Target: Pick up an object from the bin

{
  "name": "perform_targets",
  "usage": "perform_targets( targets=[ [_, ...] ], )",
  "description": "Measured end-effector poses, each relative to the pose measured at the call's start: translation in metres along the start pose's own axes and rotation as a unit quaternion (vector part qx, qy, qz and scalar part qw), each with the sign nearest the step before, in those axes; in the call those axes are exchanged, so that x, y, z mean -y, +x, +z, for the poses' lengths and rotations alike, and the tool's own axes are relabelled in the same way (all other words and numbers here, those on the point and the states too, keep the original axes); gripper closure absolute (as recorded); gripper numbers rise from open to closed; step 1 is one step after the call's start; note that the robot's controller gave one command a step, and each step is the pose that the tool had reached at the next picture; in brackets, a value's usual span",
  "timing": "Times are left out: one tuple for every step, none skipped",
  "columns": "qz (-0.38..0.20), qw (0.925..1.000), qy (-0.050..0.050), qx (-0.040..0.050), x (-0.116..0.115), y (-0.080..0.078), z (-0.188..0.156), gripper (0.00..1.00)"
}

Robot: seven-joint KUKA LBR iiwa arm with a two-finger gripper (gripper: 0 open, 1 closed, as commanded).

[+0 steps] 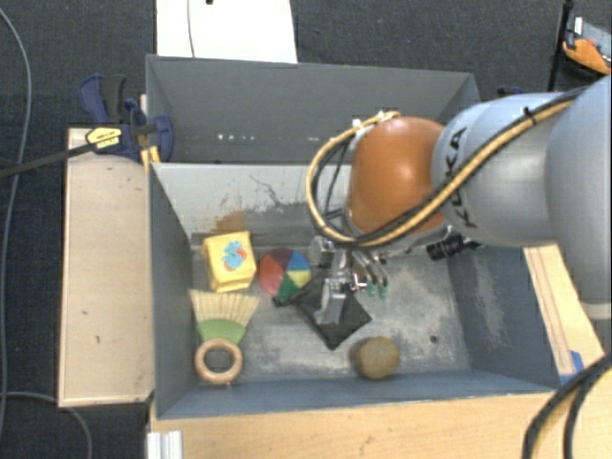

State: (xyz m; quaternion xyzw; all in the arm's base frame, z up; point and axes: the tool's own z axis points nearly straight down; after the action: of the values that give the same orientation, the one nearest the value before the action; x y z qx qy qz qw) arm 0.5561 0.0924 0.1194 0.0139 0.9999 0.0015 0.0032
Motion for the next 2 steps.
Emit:
perform_targets(
  targets=[
    [-0.054, 0.9986, 0.0, 0.0028, 0.004, -0.021, 0.019, 0.0],
    [0.07, 0.9976, -0.001, -0.0002, 0.015, -0.005, 0.049, 1.0]
  ],
)
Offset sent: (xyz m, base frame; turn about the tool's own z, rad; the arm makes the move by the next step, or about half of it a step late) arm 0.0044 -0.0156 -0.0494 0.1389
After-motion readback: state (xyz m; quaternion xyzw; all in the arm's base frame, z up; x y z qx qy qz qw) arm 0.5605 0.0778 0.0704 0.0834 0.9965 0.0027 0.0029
